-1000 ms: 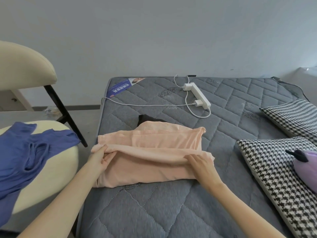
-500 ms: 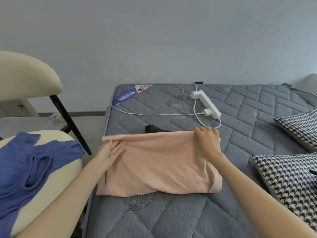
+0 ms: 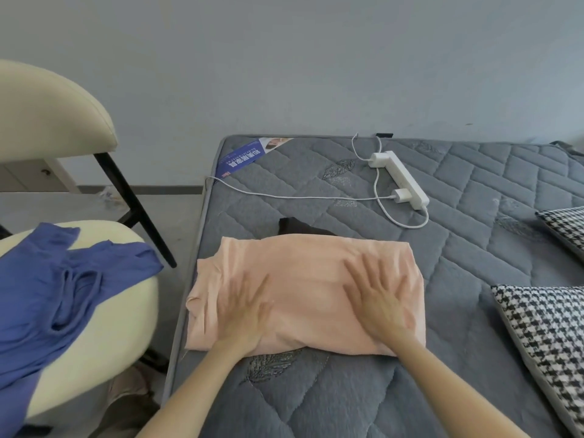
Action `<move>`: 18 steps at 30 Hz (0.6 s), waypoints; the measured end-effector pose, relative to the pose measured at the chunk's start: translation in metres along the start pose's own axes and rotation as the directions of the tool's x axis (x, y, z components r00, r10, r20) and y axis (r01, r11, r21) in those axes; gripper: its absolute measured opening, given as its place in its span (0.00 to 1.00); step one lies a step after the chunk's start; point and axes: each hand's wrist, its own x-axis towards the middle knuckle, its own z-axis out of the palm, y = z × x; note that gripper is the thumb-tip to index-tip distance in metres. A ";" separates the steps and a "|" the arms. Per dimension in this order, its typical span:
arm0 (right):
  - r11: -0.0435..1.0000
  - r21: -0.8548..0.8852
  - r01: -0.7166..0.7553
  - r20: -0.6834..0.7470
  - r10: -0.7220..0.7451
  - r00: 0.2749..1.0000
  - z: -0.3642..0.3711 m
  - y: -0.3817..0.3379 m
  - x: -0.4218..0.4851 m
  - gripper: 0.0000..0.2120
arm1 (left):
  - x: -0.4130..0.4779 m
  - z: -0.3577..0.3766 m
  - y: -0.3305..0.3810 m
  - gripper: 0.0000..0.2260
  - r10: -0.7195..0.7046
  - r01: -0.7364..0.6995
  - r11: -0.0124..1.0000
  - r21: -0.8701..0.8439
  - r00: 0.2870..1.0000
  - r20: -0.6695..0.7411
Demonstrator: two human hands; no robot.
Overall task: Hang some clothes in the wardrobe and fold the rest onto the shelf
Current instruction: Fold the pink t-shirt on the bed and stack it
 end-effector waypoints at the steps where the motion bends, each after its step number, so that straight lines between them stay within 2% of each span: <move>1: 0.998 0.021 -0.064 0.018 0.064 0.998 -0.001 0.012 0.001 0.25 | -0.004 0.001 -0.014 0.27 -0.035 0.035 0.999 -0.006 0.999 -0.029; 3: 0.985 0.067 -0.160 0.039 0.157 0.987 -0.004 0.023 0.003 0.27 | -0.011 0.001 -0.034 0.31 -0.095 0.100 0.994 0.048 0.990 -0.105; 6: 0.976 0.126 -0.179 -0.008 0.181 0.983 -0.004 0.021 0.000 0.27 | -0.017 -0.008 -0.045 0.26 -0.199 0.233 0.968 0.091 0.939 -0.280; 9: 0.950 0.235 -0.208 -0.141 0.245 0.959 -0.001 0.019 -0.013 0.28 | -0.020 -0.023 -0.042 0.25 -0.312 0.314 0.948 -0.047 0.893 -0.325; 11: 0.896 0.351 -0.271 -0.182 0.349 0.919 0.006 0.018 -0.025 0.33 | -0.022 -0.031 -0.037 0.25 -0.365 0.348 0.931 -0.113 0.853 -0.374; 13: 0.782 0.495 -0.377 -0.137 0.499 0.856 0.011 0.017 -0.037 0.37 | -0.019 -0.035 -0.031 0.22 -0.417 0.372 0.909 -0.189 0.831 -0.368; 15: 0.676 0.594 -0.437 -0.098 0.599 0.795 0.012 0.015 -0.044 0.32 | -0.014 -0.034 -0.024 0.20 -0.438 0.365 0.893 -0.263 0.837 -0.328; 18: 0.595 0.670 -0.444 -0.112 0.672 0.732 0.009 0.016 -0.049 0.23 | -0.002 -0.033 -0.018 0.24 -0.510 0.384 0.817 -0.431 0.829 -0.228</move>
